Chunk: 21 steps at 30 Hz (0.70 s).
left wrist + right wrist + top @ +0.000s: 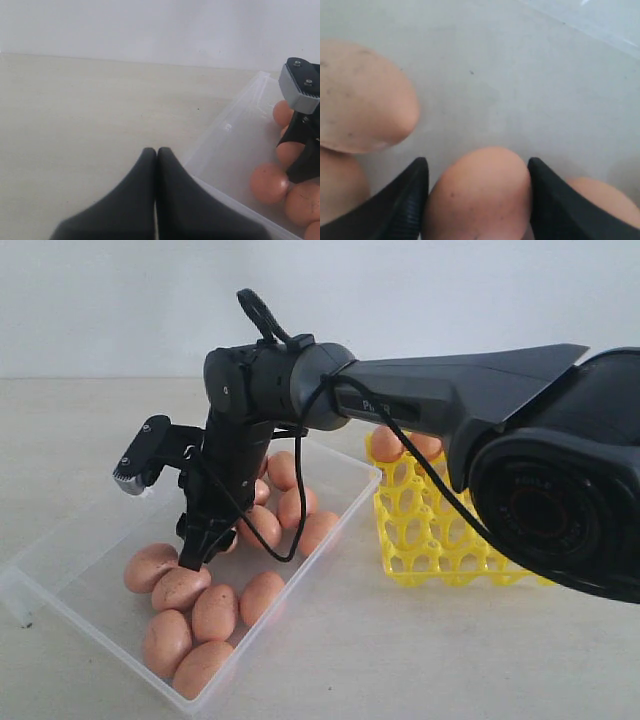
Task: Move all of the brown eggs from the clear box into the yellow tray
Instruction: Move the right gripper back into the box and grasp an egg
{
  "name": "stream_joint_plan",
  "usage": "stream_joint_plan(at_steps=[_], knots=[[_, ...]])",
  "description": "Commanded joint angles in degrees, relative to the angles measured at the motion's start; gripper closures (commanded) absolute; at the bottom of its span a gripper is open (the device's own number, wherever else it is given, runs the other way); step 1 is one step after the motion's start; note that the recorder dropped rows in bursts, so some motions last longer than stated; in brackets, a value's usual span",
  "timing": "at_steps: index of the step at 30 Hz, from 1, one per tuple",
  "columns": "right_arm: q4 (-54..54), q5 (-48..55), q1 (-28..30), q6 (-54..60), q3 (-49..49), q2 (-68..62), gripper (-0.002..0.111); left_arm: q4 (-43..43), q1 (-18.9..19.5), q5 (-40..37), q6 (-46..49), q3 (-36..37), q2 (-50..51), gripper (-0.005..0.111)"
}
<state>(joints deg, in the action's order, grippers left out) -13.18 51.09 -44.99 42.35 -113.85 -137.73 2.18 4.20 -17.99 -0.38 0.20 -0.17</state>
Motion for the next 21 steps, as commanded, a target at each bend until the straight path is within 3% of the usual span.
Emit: stream_joint_plan(at_steps=[1, 9, 15, 21], knots=[[0.4, -1.5, 0.4, -4.4, 0.0, -0.1, 0.108, -0.1, -0.3, 0.4, -0.1, -0.2, 0.2, 0.111], [0.3, -2.5, 0.4, -4.6, -0.1, 0.2, 0.107, -0.1, -0.3, 0.4, -0.1, -0.2, 0.2, 0.111], [-0.4, -7.6, 0.4, -15.2, -0.1, 2.1, 0.107, -0.1, -0.3, 0.4, -0.1, -0.2, 0.2, 0.111], [-1.7, -14.5, 0.4, -18.9, 2.0, 4.6, 0.109, -0.1, -0.3, 0.4, -0.1, -0.2, 0.2, 0.111]])
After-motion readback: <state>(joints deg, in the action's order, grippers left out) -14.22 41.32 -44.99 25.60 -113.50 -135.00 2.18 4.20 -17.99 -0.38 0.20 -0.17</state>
